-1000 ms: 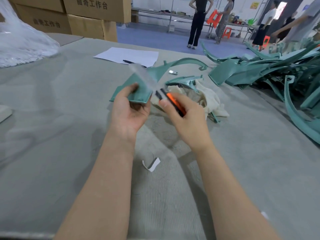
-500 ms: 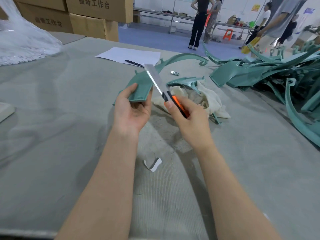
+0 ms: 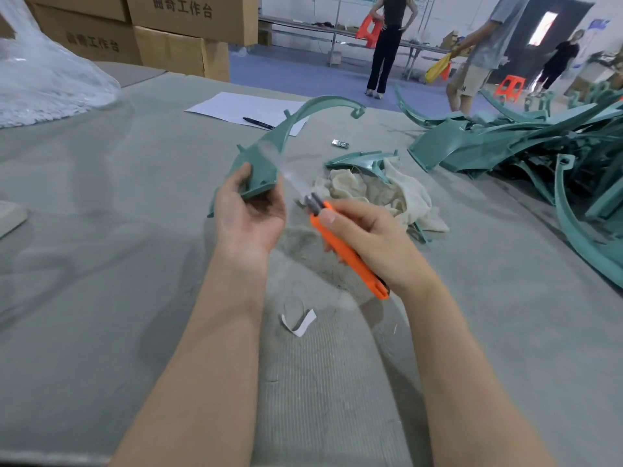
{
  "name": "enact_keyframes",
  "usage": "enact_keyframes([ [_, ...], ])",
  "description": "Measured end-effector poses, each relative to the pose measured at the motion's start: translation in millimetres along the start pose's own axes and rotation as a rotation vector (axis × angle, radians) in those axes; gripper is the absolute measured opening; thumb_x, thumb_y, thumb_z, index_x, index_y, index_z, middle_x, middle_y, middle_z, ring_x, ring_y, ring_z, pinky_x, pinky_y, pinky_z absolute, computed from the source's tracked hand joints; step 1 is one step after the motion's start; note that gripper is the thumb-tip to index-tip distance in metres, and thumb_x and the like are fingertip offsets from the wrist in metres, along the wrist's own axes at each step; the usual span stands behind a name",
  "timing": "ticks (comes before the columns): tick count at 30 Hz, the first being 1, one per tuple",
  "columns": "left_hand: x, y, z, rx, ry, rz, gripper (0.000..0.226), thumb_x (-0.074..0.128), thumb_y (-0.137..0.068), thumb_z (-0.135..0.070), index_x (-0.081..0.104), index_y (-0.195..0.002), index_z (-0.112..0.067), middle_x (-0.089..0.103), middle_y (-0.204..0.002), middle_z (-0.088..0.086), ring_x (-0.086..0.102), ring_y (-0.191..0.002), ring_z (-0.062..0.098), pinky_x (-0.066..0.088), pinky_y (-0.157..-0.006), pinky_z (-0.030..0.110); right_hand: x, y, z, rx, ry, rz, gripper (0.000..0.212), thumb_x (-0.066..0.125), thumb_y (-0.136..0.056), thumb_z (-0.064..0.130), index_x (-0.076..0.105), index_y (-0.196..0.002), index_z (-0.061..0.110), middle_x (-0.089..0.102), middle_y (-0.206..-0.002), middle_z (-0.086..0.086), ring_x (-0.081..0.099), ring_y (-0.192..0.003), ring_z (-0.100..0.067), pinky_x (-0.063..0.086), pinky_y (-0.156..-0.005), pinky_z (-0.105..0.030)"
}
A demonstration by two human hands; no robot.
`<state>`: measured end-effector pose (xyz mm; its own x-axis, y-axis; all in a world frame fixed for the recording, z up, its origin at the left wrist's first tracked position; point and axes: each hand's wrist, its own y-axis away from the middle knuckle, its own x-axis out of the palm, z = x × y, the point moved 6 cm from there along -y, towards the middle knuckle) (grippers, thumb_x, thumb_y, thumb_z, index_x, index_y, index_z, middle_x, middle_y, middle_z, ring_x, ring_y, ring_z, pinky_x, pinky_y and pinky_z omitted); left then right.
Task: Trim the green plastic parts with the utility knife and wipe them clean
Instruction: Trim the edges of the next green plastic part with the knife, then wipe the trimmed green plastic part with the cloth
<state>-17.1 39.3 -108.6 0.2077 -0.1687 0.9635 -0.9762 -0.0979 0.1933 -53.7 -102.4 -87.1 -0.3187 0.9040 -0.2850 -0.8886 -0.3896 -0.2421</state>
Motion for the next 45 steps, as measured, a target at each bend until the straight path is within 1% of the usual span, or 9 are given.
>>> enact_keyframes([
  [5, -1, 4, -27, 0.233, 0.075, -0.005, 0.01, 0.053, -0.095, -0.011, 0.061, -0.09, -0.008, 0.068, -0.076, 0.005, 0.065, -0.069, 0.015, 0.053, -0.055, 0.02, -35, 6, -20, 0.264, 0.182, -0.255, 0.032, 0.059, -0.092, 0.046, 0.065, -0.09, 0.014, 0.058, -0.062, 0.002, 0.059, -0.05, -0.012, 0.054, -0.058, -0.035],
  [12, 16, 12, -26, 0.217, 0.129, 0.163, 0.011, 0.056, -0.094, -0.01, 0.064, -0.087, -0.007, 0.069, -0.081, 0.006, 0.065, -0.075, 0.019, 0.056, -0.057, 0.025, 11, -5, -29, 0.224, 0.654, 0.039, 0.027, 0.065, -0.086, 0.049, 0.065, -0.082, 0.022, 0.055, -0.061, 0.011, 0.049, -0.057, -0.002, 0.036, -0.055, -0.022],
  [18, 11, 6, -10, 0.163, 0.048, 0.142, 0.007, 0.058, -0.093, -0.015, 0.062, -0.094, -0.009, 0.069, -0.083, 0.004, 0.066, -0.072, 0.016, 0.055, -0.064, 0.024, -54, -10, -22, 0.268, 0.791, -0.645, 0.042, 0.061, -0.089, 0.041, 0.057, -0.125, 0.02, 0.046, -0.13, -0.008, 0.042, -0.119, -0.029, 0.035, -0.099, -0.036],
  [24, 10, 4, 8, 0.104, -0.055, 0.135, 0.009, 0.058, -0.094, -0.015, 0.064, -0.089, -0.01, 0.072, -0.076, 0.005, 0.069, -0.067, 0.015, 0.056, -0.066, 0.025, -57, -15, -55, 0.572, 1.015, -0.446, 0.037, 0.062, -0.089, 0.038, 0.059, -0.12, 0.019, 0.026, -0.148, -0.01, 0.023, -0.135, -0.036, 0.022, -0.113, -0.045],
  [31, 7, 0, 12, 0.132, -0.137, 0.082, 0.01, 0.058, -0.095, -0.016, 0.062, -0.104, -0.013, 0.073, -0.088, 0.004, 0.071, -0.075, 0.015, 0.059, -0.066, 0.027, -104, -10, 28, -0.077, 0.083, -1.184, 0.008, 0.047, -0.097, 0.008, 0.045, -0.093, 0.015, 0.046, -0.078, 0.008, 0.044, -0.073, -0.01, 0.038, -0.071, -0.018],
  [35, 16, 1, 21, 0.146, -0.274, 0.102, 0.009, 0.052, -0.097, -0.012, 0.061, -0.096, -0.012, 0.07, -0.08, 0.002, 0.068, -0.071, 0.012, 0.057, -0.075, 0.029, -78, -12, 77, -0.394, -0.147, -0.913, 0.027, 0.044, -0.09, -0.002, 0.055, -0.103, 0.018, 0.062, -0.077, 0.008, 0.054, -0.072, -0.008, 0.046, -0.07, -0.027],
  [38, 21, 11, 38, 0.083, -0.349, 0.202, 0.025, 0.035, -0.101, -0.01, 0.053, -0.119, -0.009, 0.061, -0.107, 0.009, 0.06, -0.101, 0.02, 0.049, -0.093, 0.032, -26, -21, 79, -0.373, 0.148, -0.622, 0.029, 0.044, -0.092, 0.001, 0.064, -0.113, 0.005, 0.064, -0.114, -0.004, 0.056, -0.109, -0.012, 0.042, -0.103, -0.031],
  [41, 25, 27, 56, -0.089, -0.293, 0.337, 0.036, 0.026, -0.103, -0.028, 0.045, -0.131, -0.014, 0.045, -0.136, 0.005, 0.043, -0.132, 0.019, 0.031, -0.113, 0.031, 14, -27, 38, -0.13, 0.393, -0.429, 0.036, 0.049, -0.098, 0.037, 0.055, -0.133, 0.027, 0.026, -0.157, -0.007, 0.018, -0.146, -0.016, 0.015, -0.12, -0.038],
  [45, 30, 24, 60, -0.053, -0.475, 0.308, 0.035, 0.042, -0.094, -0.026, 0.059, -0.122, -0.012, 0.062, -0.129, 0.007, 0.063, -0.11, 0.017, 0.048, -0.1, 0.031, -6, -31, 22, -0.077, 0.268, -0.597, 0.046, 0.053, -0.095, 0.042, 0.039, -0.139, 0.044, -0.004, -0.162, -0.005, 0.005, -0.149, -0.018, 0.015, -0.119, -0.034],
])
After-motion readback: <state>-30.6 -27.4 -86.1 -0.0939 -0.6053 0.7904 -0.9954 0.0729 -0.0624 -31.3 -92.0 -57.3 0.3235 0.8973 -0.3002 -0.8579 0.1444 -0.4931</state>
